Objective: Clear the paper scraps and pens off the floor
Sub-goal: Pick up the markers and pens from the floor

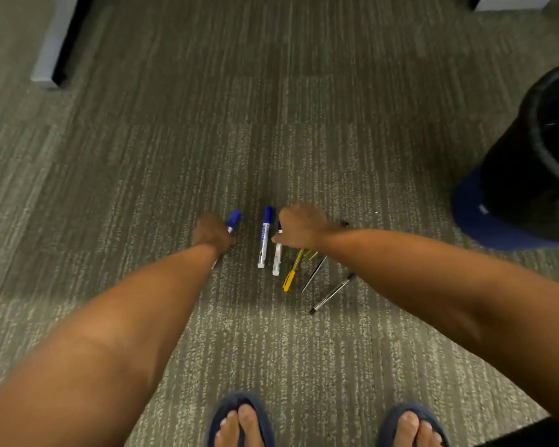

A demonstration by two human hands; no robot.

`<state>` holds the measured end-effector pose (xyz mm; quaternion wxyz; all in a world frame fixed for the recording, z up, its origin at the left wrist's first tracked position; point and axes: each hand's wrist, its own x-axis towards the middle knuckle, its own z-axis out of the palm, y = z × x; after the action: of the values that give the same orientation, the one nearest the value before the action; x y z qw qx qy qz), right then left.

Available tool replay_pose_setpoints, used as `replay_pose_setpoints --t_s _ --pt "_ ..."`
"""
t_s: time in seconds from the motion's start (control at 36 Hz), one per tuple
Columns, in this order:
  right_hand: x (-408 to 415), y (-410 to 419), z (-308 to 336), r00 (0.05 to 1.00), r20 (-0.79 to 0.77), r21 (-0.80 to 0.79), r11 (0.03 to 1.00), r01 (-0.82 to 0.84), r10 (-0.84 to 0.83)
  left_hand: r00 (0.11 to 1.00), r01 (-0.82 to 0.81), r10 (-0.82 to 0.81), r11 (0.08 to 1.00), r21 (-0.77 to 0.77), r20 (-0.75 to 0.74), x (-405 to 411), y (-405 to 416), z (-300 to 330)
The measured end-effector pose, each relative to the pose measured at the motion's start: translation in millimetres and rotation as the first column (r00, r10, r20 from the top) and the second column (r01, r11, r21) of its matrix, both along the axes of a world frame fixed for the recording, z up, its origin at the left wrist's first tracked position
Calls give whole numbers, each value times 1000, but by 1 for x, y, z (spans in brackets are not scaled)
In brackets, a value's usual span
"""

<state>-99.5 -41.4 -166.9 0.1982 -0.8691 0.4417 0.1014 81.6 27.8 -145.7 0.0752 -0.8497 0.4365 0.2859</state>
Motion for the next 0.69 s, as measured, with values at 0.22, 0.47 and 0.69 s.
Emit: replay_pose_setpoints --t_s 0.22,0.47,0.69 --pt "-7 -7 0 945 81 224 930 292 -317 997 -25 22 999 -47 -72 -19 -8 0" --pt "-41 -44 35 604 228 710 555 435 -764 964 -122 71 975 -187 -258 -35 -15 9" --pt "-95 -47 33 770 178 563 705 431 -613 968 -141 98 975 -175 -231 -73 -8 -4"
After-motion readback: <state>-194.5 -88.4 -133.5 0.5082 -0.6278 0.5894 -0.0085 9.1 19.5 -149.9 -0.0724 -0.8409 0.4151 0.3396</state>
